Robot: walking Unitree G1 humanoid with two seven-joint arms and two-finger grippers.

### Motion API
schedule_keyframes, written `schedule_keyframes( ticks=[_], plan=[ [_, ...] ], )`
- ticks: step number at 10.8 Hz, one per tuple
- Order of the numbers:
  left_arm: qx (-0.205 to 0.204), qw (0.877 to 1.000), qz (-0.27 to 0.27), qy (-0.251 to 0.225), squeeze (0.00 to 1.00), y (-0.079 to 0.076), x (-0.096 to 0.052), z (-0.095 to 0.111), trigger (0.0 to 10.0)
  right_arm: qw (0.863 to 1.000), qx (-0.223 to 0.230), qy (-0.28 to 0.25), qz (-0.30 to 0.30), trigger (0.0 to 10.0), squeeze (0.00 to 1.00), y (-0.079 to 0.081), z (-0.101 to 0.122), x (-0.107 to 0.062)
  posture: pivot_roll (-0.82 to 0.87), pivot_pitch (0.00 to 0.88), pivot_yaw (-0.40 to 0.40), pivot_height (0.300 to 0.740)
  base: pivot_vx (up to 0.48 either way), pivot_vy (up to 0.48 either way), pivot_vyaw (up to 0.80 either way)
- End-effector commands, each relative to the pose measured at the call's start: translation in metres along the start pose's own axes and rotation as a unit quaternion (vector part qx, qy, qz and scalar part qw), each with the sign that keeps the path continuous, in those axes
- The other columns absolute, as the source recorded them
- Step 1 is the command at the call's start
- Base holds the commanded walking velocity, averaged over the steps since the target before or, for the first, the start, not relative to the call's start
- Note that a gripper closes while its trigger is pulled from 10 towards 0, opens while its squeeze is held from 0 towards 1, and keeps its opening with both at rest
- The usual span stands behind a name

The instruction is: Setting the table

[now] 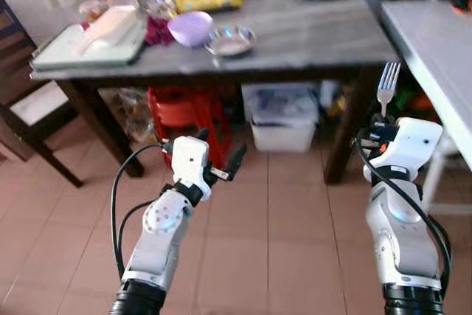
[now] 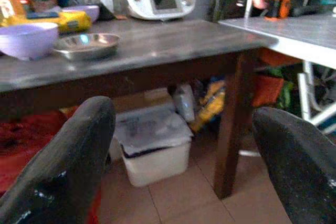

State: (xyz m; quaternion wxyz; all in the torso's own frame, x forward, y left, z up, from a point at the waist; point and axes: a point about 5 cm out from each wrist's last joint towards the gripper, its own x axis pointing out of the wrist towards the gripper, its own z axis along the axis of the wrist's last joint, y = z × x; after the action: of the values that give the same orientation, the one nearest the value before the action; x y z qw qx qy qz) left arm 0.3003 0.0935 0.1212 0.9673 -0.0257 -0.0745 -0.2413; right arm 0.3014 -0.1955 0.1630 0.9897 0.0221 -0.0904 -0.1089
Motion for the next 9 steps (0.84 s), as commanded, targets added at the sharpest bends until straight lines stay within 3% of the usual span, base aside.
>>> schedule_keyframes(
  ticks=[1,5,9],
  plan=[
    [0.010,1.000,0.013,0.002,0.00,0.0094,-0.0047,0.0009,10.0,1.000,0.007,-0.007,0.016,10.0,0.00,0.0106,0.0029,0.0005,-0.06,0.085,0.110,0.740,0.480,0.000,0.00],
    [0.011,1.000,0.010,0.002,0.00,0.0082,-0.0047,0.0011,10.0,1.000,0.007,-0.008,0.016,10.0,0.00,0.0123,0.0023,-0.0008,-0.06,0.094,0.117,0.740,0.480,0.000,0.42],
    [0.013,1.000,0.009,-0.001,0.00,0.0083,-0.0067,0.0038,10.0,1.000,0.008,-0.006,0.011,10.0,0.00,0.0088,0.0008,-0.0043,-0.06,0.097,0.117,0.740,0.480,0.000,0.00]
  ],
)
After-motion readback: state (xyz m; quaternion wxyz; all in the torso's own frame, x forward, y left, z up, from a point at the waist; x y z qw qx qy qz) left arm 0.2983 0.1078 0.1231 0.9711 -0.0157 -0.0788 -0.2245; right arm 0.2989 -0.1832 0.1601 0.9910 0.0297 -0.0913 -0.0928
